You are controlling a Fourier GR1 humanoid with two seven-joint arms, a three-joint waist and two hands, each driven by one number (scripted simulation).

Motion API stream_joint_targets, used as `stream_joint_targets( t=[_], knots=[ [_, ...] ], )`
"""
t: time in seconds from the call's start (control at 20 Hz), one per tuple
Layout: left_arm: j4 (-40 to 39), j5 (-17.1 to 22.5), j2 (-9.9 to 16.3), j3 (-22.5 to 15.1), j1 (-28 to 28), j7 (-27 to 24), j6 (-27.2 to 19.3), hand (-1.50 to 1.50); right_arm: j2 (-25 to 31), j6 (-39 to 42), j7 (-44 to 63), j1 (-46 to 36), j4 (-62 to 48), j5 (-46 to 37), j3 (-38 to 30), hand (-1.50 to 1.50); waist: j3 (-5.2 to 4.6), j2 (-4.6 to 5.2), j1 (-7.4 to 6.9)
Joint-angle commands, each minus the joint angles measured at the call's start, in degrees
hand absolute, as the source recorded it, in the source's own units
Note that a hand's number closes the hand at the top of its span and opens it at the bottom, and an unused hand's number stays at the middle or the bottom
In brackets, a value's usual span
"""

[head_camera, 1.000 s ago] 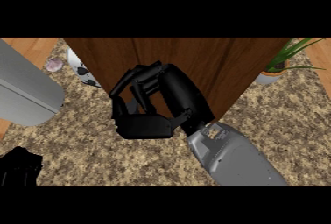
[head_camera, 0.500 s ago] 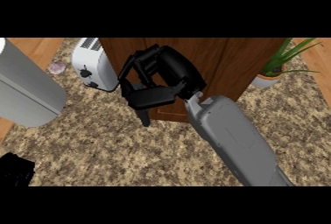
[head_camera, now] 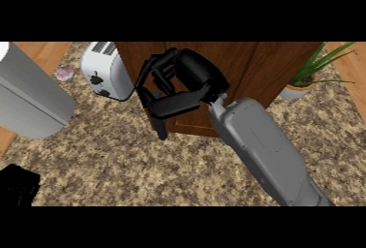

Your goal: Pick up the bottled water, place it into the cabinet and close the cabinet

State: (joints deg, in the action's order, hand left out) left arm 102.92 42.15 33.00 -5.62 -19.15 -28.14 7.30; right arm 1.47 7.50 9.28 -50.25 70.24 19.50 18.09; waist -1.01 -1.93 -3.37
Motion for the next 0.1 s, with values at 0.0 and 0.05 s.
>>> stream_joint_targets(
  t=[0.0, 0.05],
  knots=[
    [0.24, -0.32, -0.26, -0.22, 1.37, 0.58, -0.5, 1.5, 6.6, -2.16, -1.65, -1.71, -10.36, -1.42, -7.9, 1.5, 0.98, 3.55, 0.9],
    [-0.24, 0.13, -0.44, 0.07, 2.38, 1.68, -1.66, 1.5, 5.67, -2.9, -0.49, -2.15, -9.79, -1.29, -7.46, 1.5, 0.97, 3.2, 1.7]
  ],
)
